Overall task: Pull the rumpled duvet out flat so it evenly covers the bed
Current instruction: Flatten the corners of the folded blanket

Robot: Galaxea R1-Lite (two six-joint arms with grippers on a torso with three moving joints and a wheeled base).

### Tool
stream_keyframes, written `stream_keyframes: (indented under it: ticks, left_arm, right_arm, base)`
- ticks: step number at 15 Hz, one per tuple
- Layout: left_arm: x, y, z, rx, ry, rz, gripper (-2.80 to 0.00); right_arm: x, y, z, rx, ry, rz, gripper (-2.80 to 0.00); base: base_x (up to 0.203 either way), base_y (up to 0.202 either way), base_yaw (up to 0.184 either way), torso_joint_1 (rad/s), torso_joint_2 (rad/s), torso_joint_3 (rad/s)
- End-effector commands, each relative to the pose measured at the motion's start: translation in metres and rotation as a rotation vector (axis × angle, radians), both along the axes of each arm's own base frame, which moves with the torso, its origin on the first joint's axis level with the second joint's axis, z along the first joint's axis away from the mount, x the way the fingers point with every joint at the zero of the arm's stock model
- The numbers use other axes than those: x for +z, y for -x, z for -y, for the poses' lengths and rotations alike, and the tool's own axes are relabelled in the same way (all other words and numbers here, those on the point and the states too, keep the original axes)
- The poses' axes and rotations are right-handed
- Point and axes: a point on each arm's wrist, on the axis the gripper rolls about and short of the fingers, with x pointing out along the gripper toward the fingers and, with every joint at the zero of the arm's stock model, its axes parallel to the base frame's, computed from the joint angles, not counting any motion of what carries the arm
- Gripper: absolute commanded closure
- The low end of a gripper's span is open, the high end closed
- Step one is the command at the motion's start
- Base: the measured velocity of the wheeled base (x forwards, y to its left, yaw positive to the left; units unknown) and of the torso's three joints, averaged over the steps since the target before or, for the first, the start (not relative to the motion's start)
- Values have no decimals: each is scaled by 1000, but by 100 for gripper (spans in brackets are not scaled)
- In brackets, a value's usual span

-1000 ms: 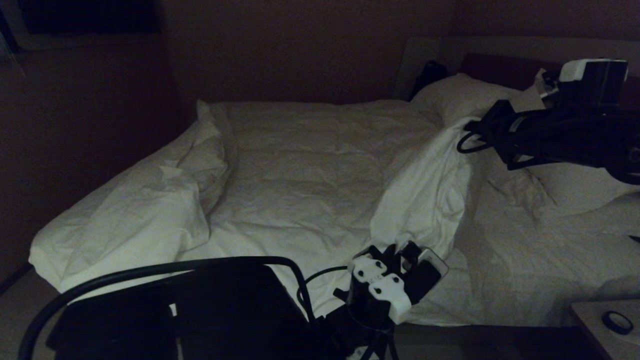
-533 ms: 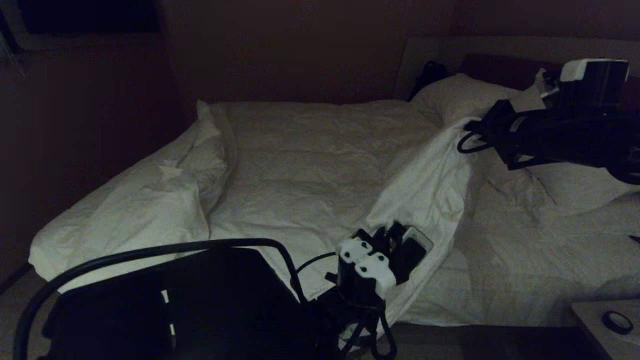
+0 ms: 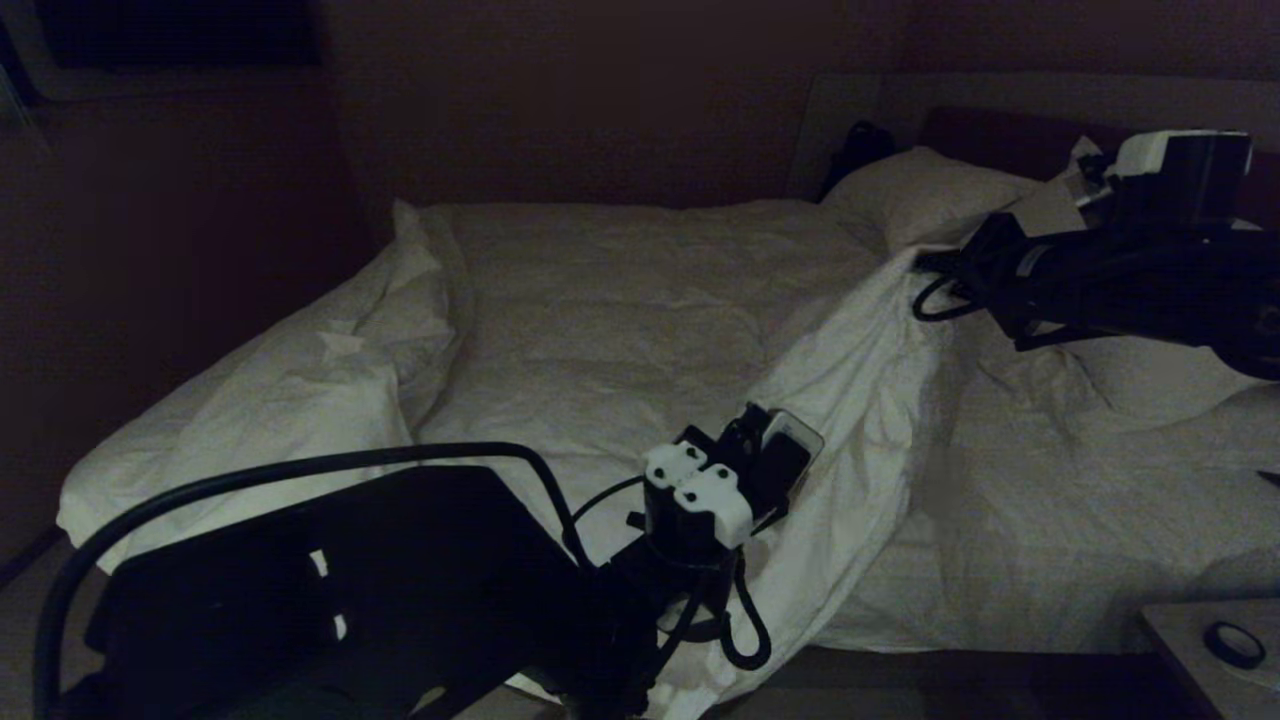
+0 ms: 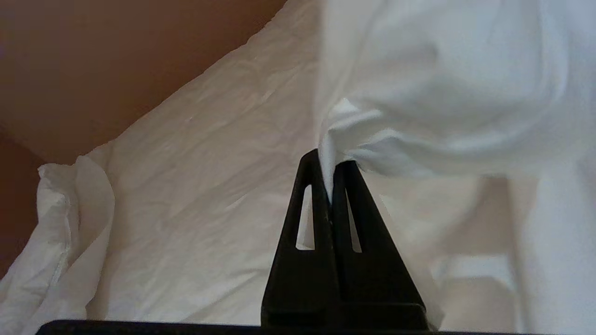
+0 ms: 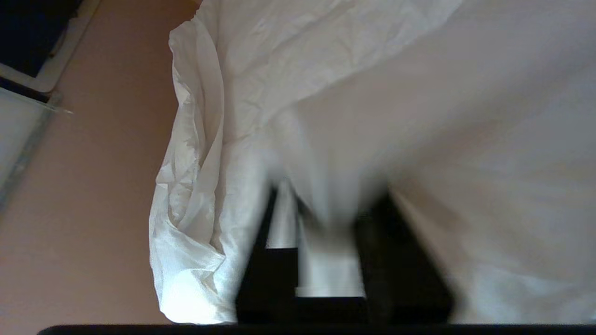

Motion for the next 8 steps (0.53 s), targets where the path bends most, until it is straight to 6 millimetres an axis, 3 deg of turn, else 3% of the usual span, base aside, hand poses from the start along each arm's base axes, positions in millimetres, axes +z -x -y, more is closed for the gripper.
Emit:
stream_keyframes:
  ticks: [1,4,8]
  left_arm:
    - [1,-1,1,6,8,9,0]
    - [11,-6,0,16,32,28,0]
    - [44,-25,-2,52,94,87,0]
  right_arm:
    - [0,0,0,-1,13,2,-280]
    - [-1,9,1,5,102,26,-280]
    - [-2,17,3,16,168,37,-280]
  base:
    - [0,0,0,0,0,0]
    - [0,0,0,0,0,0]
    - [0,0,0,0,0,0]
